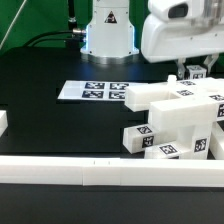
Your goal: Assemble chair
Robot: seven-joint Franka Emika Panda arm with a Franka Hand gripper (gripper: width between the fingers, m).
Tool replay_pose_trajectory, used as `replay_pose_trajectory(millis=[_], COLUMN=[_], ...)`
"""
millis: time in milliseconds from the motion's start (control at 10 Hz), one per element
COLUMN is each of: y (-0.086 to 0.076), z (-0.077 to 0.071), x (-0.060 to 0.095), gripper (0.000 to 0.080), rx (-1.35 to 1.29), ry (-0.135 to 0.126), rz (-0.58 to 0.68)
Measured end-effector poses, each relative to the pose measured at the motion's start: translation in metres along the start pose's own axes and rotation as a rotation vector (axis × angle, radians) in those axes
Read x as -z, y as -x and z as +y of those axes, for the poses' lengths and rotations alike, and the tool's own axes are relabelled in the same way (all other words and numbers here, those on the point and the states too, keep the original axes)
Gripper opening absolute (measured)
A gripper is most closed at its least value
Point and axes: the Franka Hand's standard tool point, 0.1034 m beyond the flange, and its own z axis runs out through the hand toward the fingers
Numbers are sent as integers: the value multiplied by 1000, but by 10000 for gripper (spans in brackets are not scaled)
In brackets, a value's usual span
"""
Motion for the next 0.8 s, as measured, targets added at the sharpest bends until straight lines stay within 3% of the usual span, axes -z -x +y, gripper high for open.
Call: replay_pose_trajectory(millis=[200, 300, 700, 800], y=[-18, -30, -30, -45], z=[17, 21, 22, 30], x=[26, 29, 28, 45], gripper=[284, 284, 284, 284], rx=[-35, -49, -38, -40], ry=[-15, -14, -14, -23], rz=[-36, -29, -35, -49])
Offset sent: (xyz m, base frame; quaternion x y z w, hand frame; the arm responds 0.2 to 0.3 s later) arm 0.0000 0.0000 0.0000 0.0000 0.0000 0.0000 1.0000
